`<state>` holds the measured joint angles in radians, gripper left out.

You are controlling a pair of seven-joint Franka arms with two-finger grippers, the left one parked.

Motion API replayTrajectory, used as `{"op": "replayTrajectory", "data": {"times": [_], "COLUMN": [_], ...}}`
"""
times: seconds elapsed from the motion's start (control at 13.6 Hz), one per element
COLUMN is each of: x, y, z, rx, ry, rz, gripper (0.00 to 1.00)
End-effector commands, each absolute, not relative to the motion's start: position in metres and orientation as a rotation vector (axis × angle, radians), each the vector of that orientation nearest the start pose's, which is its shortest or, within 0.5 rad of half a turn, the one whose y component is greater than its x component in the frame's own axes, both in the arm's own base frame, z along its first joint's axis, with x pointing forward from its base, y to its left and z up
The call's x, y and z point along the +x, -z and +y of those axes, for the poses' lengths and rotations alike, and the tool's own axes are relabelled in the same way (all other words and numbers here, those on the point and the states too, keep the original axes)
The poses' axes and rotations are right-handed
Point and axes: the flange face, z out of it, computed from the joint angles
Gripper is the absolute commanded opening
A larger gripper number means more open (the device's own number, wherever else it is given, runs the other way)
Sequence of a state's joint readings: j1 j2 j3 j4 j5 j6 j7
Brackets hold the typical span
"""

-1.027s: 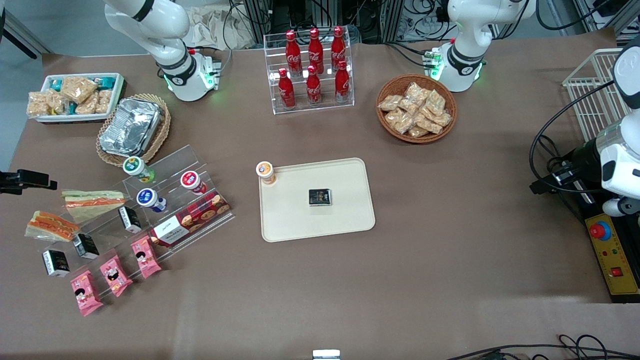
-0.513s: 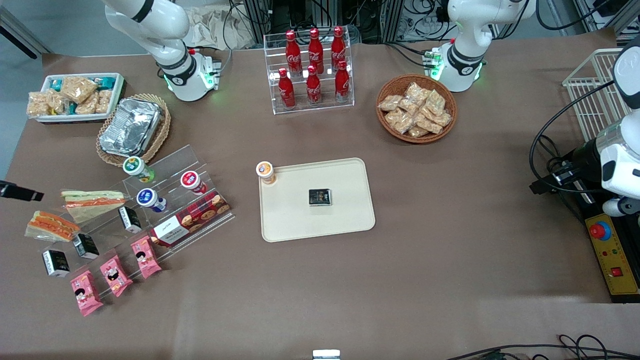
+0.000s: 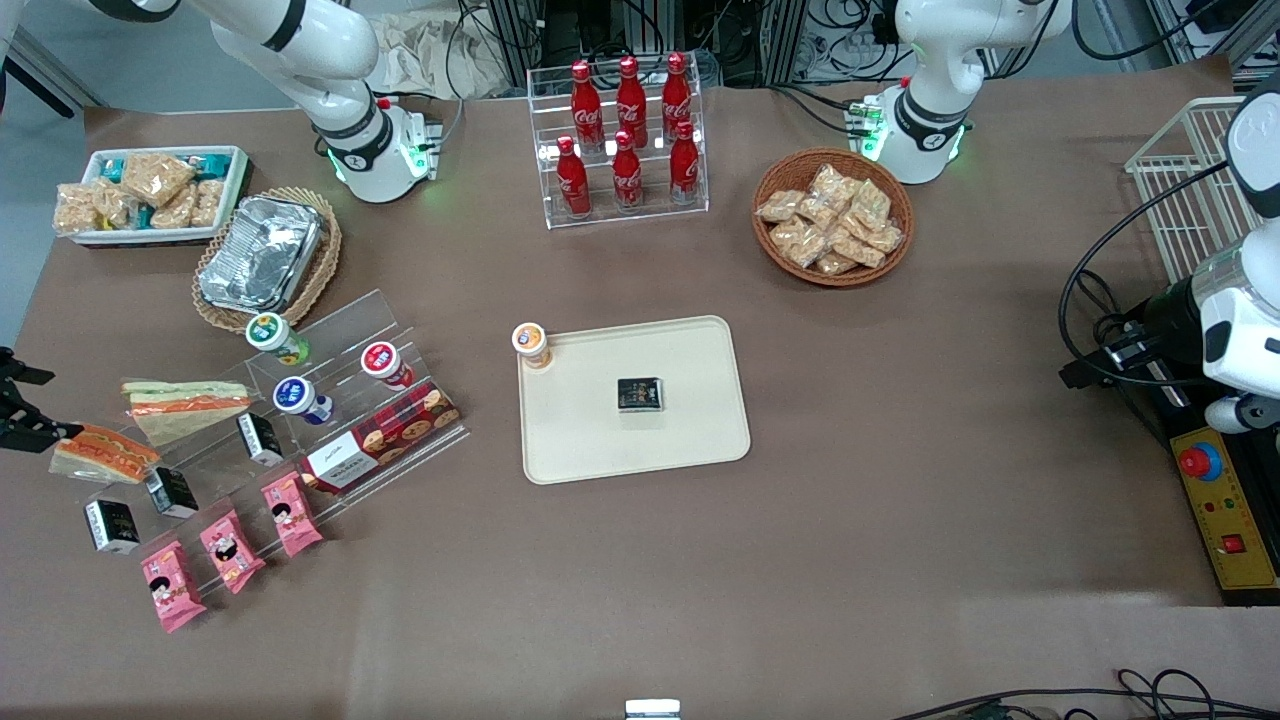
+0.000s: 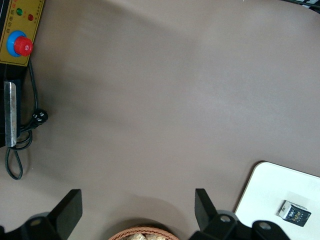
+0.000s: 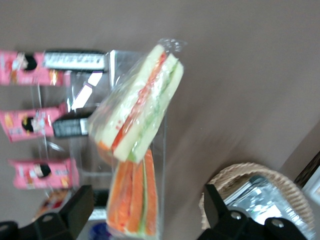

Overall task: Place sandwich on tray
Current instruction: 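Lower the right gripper and grasp a wrapped sandwich by its edge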

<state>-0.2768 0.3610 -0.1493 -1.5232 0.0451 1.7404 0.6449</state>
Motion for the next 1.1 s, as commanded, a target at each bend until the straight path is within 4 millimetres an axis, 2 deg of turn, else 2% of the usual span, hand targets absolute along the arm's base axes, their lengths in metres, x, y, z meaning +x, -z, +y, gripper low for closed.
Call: {"op": "replayTrajectory", "data": {"times": [0.0,0.22,0.51,0.81,0.95,1.03], "x": [0.606,0.606,0.608,0.614,0.618,0.619], "y": [-0.437,-0.428,-0.409,-0.398,-0.393,-0.391], "z": [-0.255,-0.272,-0.276,-0.277,-0.278,-0.277], "rx": [-2.568,-2.417,-2.358,-2.224,-2.196,-2.186], "ry": [-0.192,-0.158,-0.195,-0.181,-0.168,-0.168], "rz": [1.798,1.974,2.028,2.102,2.098,2.097], "gripper": [0.98,0.98,0.98,0.96,0.90,0.81]}}
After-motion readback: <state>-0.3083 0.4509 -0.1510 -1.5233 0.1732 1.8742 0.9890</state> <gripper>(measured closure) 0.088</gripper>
